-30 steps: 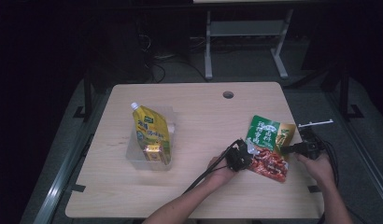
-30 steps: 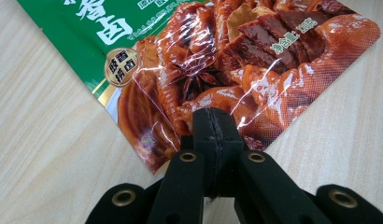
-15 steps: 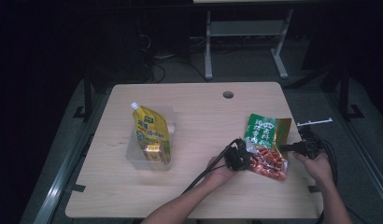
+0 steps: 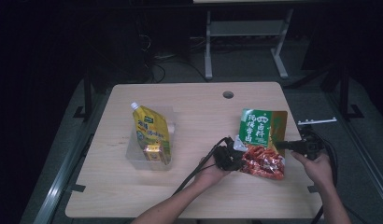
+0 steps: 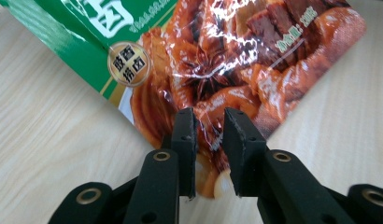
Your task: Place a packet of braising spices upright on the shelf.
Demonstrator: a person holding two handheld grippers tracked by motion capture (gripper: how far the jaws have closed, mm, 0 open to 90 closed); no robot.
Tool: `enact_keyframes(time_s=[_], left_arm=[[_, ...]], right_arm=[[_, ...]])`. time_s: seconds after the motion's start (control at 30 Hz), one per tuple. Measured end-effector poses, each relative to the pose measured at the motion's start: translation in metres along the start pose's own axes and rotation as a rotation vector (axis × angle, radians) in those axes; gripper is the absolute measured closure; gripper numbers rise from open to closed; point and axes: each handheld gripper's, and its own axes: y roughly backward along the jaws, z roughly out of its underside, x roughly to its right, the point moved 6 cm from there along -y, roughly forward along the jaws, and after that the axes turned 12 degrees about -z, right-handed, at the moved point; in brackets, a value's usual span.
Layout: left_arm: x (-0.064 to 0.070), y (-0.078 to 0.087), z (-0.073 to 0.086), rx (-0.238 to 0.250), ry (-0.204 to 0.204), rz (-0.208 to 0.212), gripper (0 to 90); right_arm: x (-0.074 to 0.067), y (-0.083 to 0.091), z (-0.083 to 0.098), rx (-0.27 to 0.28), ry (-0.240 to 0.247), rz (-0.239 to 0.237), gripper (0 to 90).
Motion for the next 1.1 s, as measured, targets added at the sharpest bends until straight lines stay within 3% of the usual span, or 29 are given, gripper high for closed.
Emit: enact_keyframes(time_s=[0.4,0.6,1.1], left_arm=[[0.004,0.032,0.017,0.068,-0.002,0.011,66.8],[0.007,0.043,0.023,0.088,0.003,0.009,59.6],[0.011,0.059,0.04,0.101,0.019,0.031,45.4]], right_arm=[[-0.05,0.004,-0.017,0.033,0.153,-0.015,90.0],[-0.076,0.003,-0.025,0.041,0.197,-0.041,90.0],[-0.107,-0.003,-0.037,0.04,0.315,-0.053,90.0]])
